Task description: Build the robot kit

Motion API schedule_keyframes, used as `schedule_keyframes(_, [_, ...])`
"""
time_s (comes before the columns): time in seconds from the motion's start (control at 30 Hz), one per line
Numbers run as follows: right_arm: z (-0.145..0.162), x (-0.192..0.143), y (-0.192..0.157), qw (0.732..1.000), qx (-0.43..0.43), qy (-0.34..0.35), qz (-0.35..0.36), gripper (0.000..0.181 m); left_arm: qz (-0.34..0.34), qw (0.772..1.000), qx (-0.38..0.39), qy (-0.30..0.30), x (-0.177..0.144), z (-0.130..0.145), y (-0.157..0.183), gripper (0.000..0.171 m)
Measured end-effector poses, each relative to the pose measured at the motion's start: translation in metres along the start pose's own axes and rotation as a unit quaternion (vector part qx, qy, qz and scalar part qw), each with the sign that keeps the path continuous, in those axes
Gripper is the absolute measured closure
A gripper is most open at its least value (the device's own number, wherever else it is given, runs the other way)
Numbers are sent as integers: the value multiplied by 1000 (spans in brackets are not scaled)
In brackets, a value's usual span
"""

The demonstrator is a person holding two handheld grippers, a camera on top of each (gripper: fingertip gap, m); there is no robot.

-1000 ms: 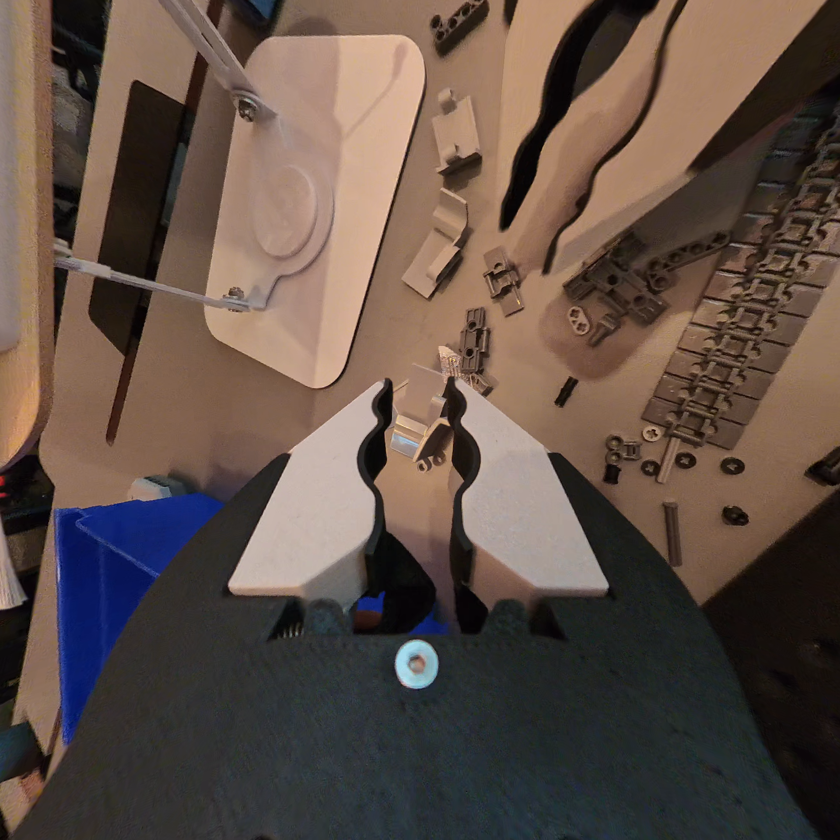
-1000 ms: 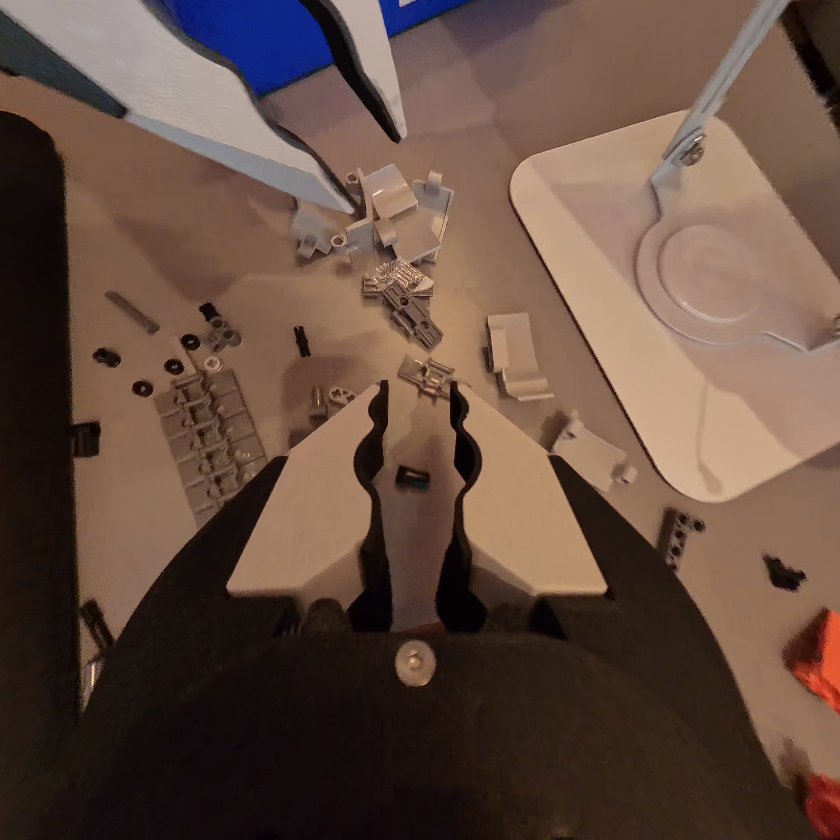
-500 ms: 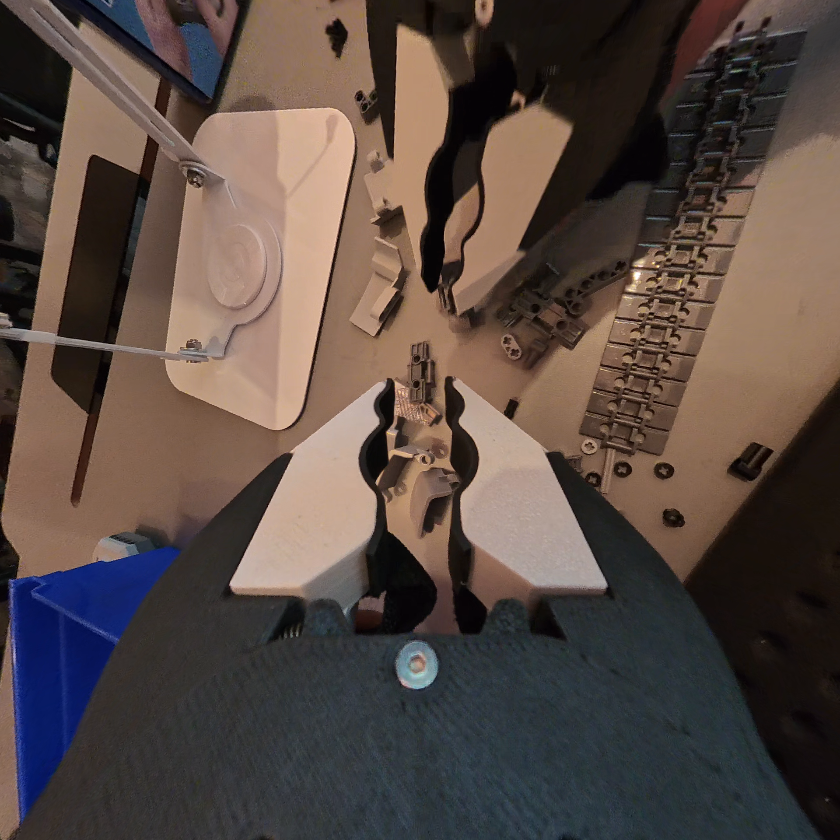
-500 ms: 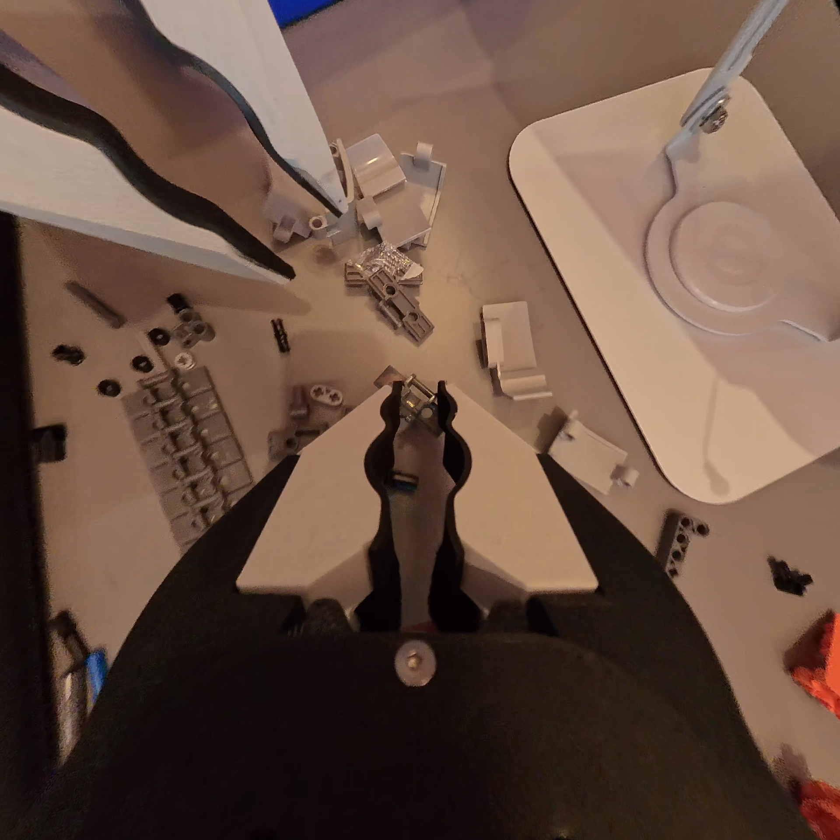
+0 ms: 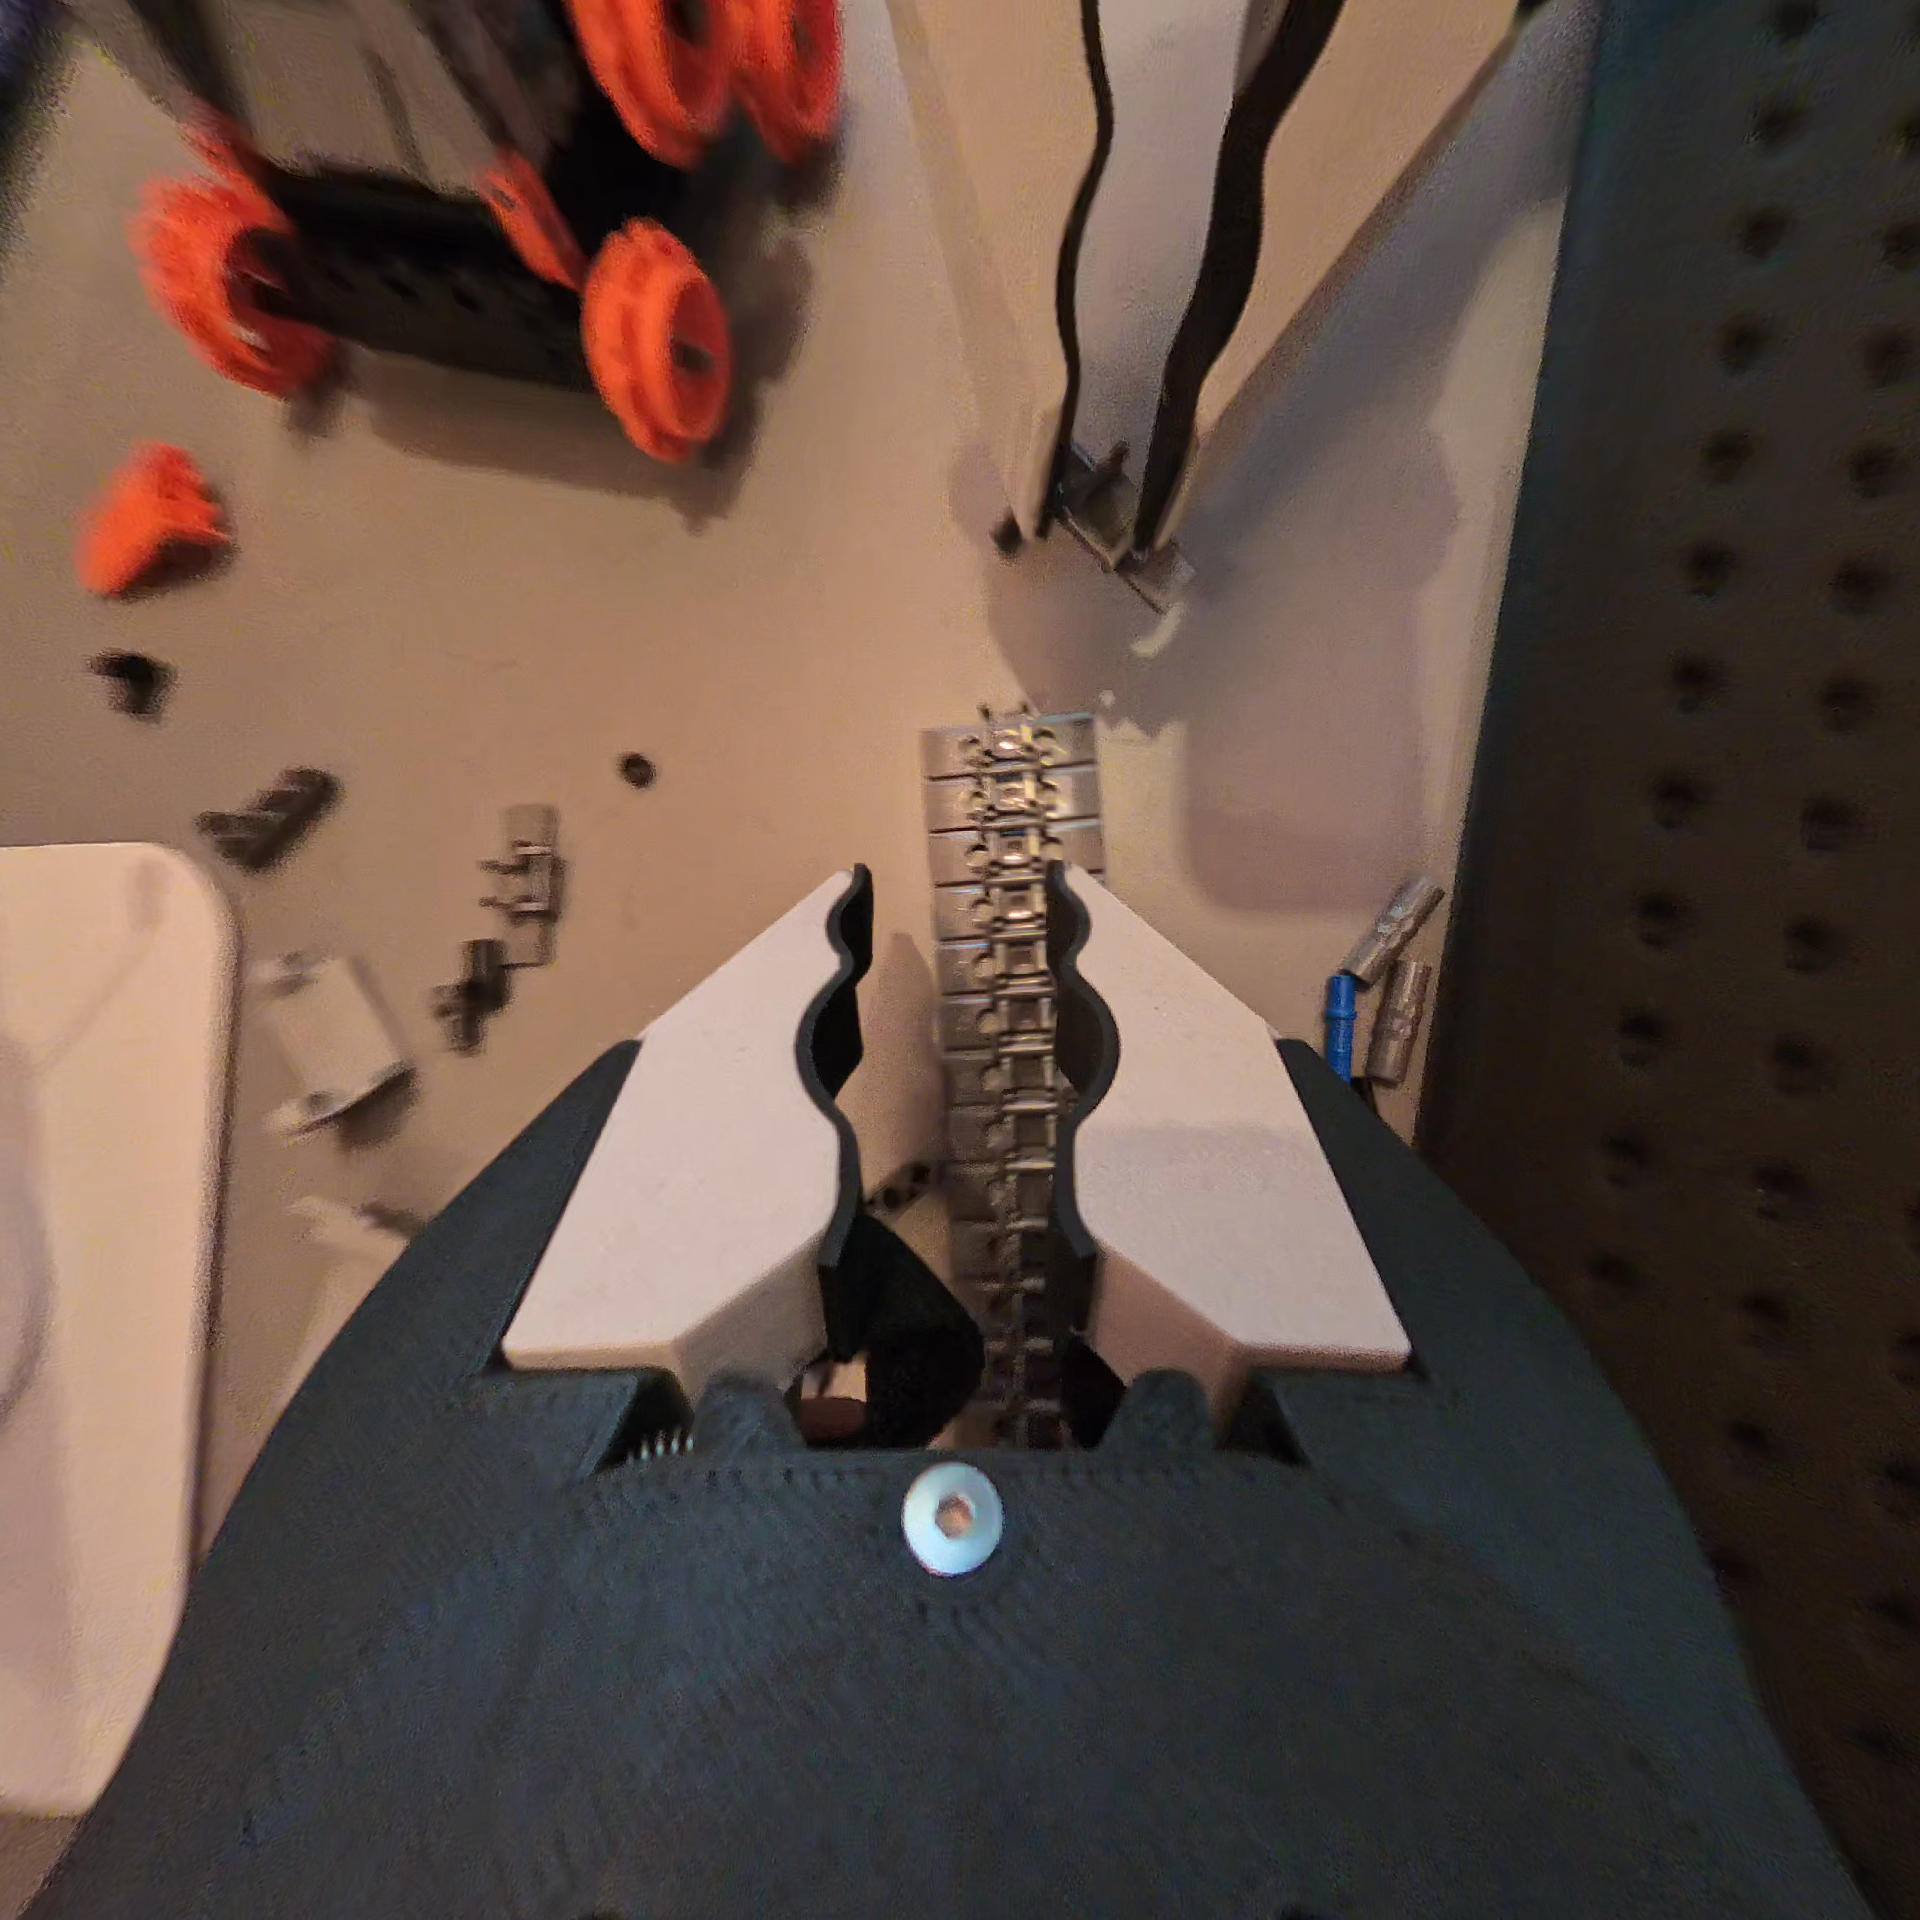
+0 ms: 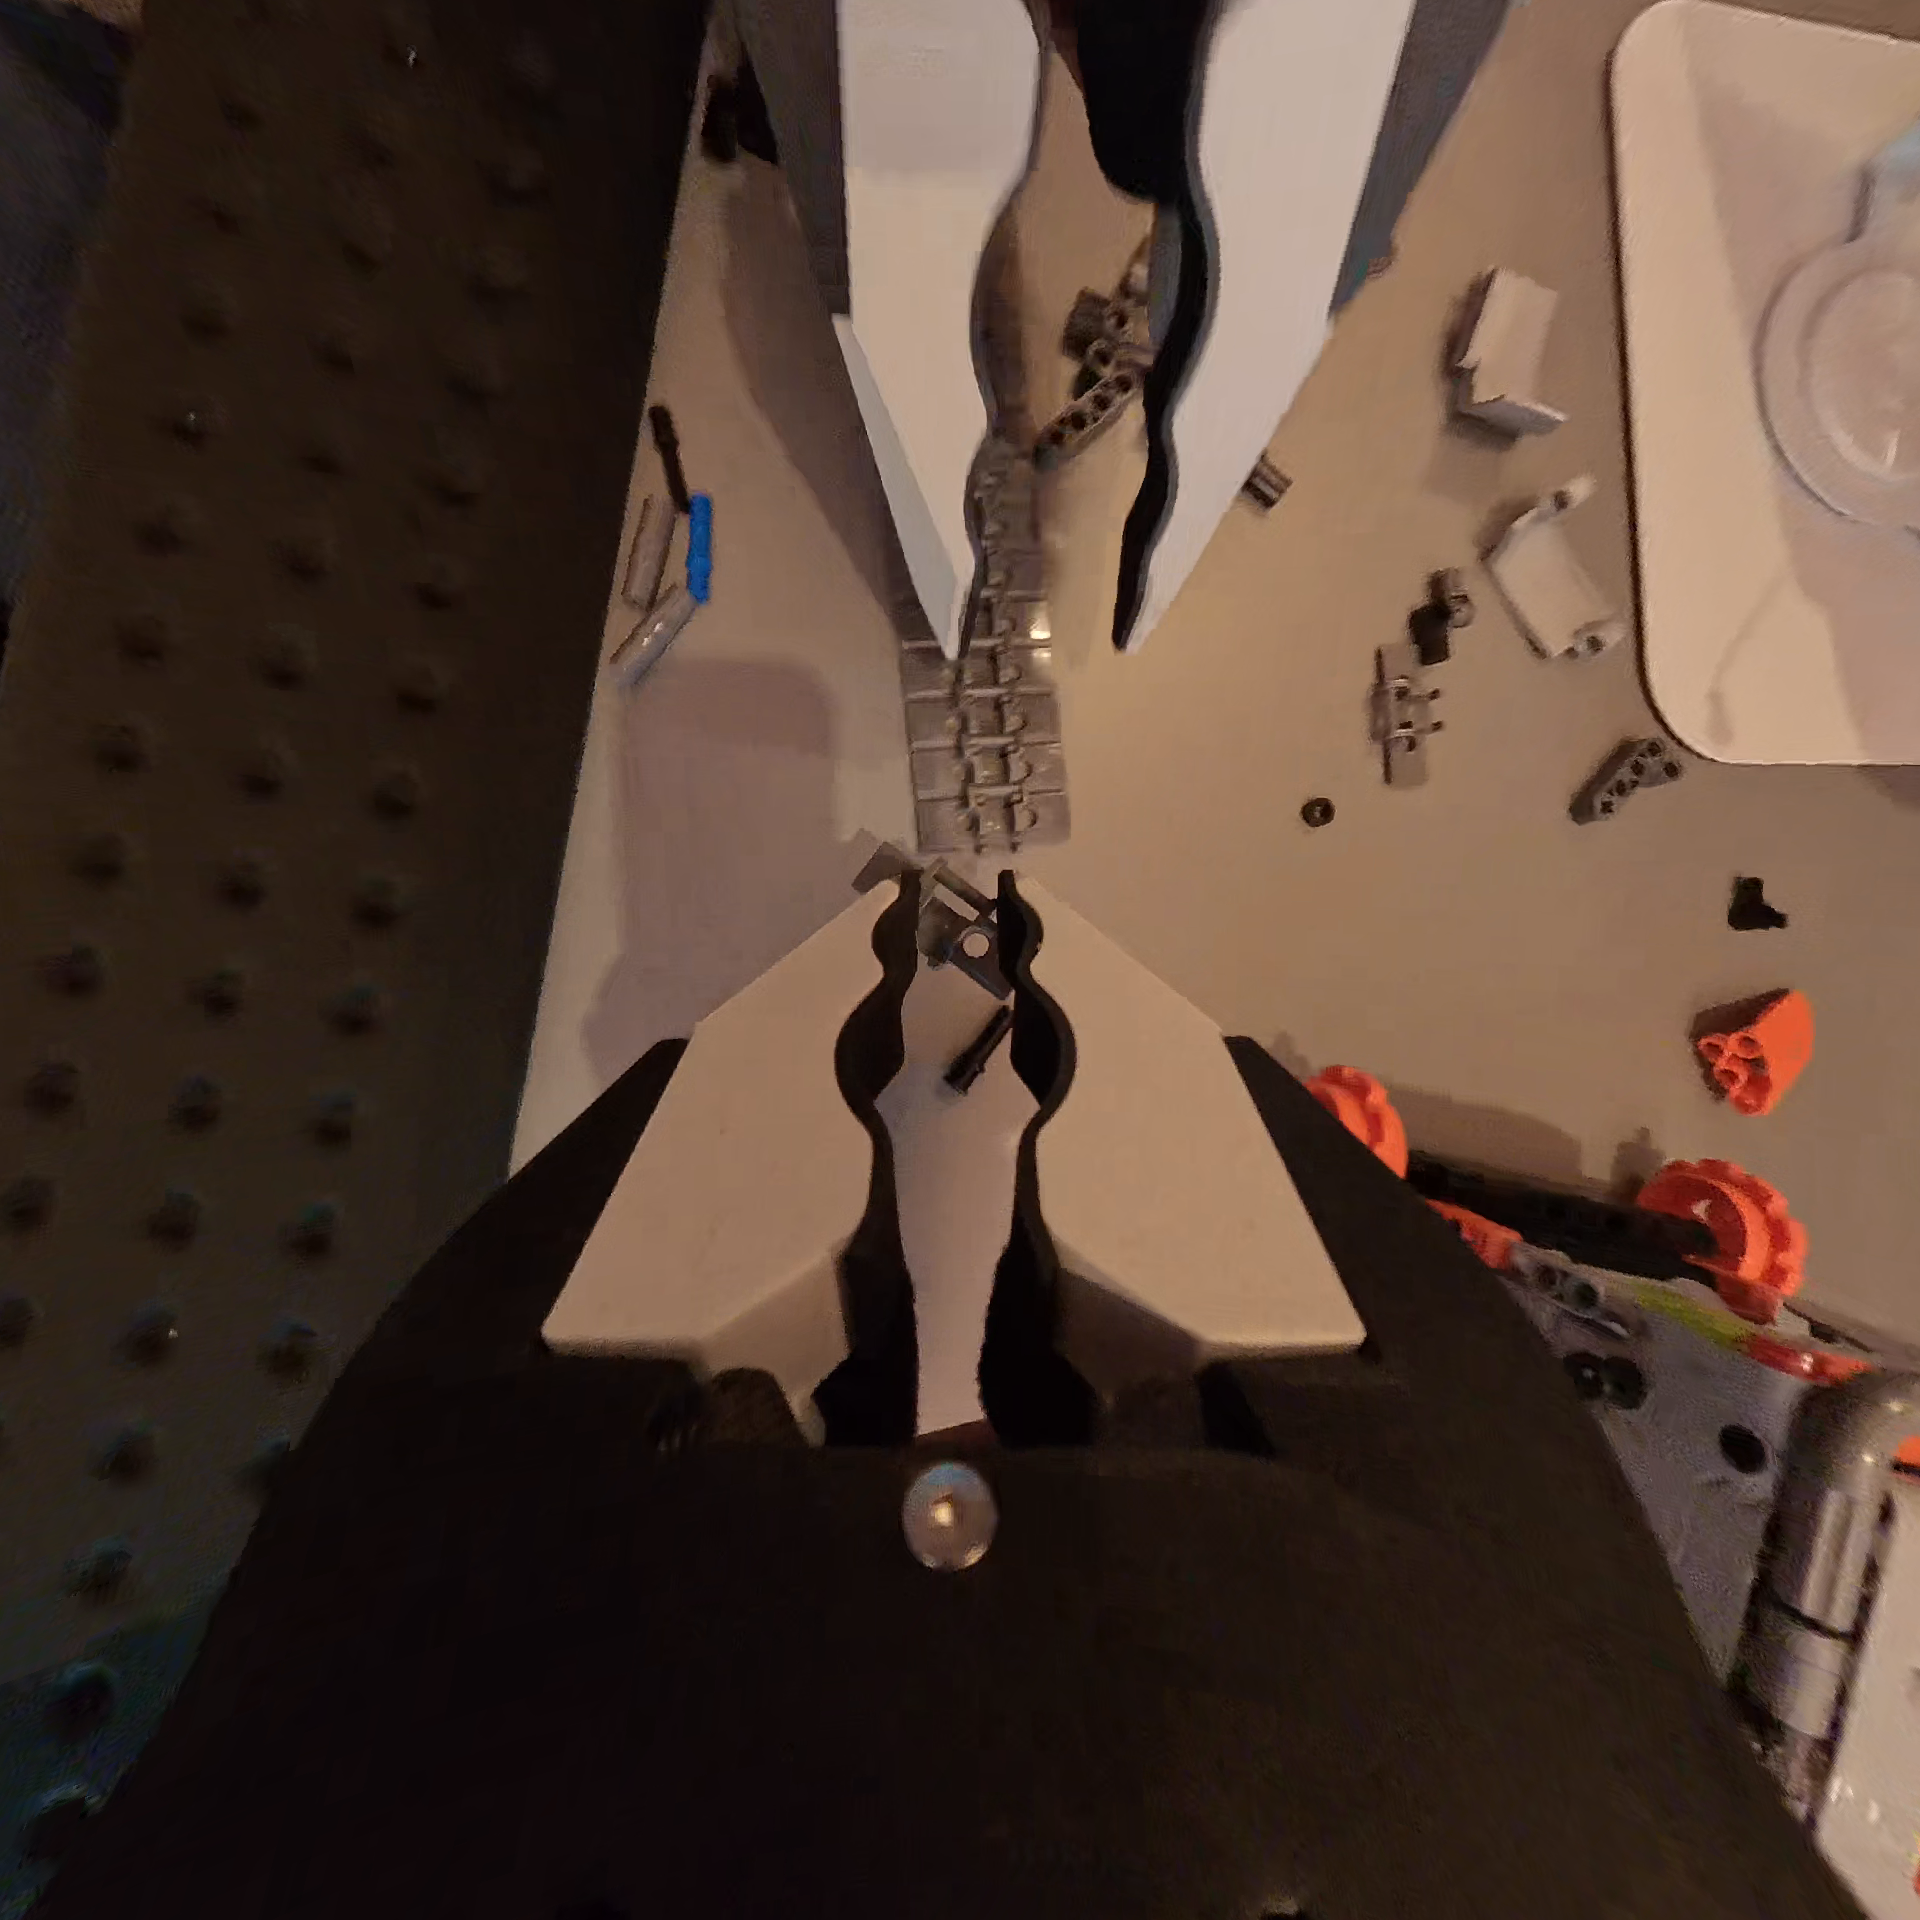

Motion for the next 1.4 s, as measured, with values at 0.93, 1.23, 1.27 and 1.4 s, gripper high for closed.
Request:
schedule_keyframes(0.93, [12, 33, -34, 980, -66, -25, -184, 168, 151, 988, 31, 9, 15, 8, 44, 157])
schedule_keyframes(1.23, [5, 22, -24, 992, -42, -10, -121, 173, 151, 988, 38, 8, 14, 9, 45, 157])
schedule_keyframes(1.27, [2, 20, -22, 994, -29, 1, -102, 181, 151, 988, 39, 7, 14, 9, 45, 157])
schedule_keyframes(1.4, [7, 26, -30, 997, 1, 4, -72, 181, 151, 988, 39, 8, 14, 9, 45, 157])
Point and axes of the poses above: each gripper's, where its closed fingertips meet, x out along the fingers, z out of its underside, y = z × x across the jaws, the point moved 1 cm from there along -x, back along the fingers, and after that the axes turned 12 degrees about y, right-handed, at the moved point
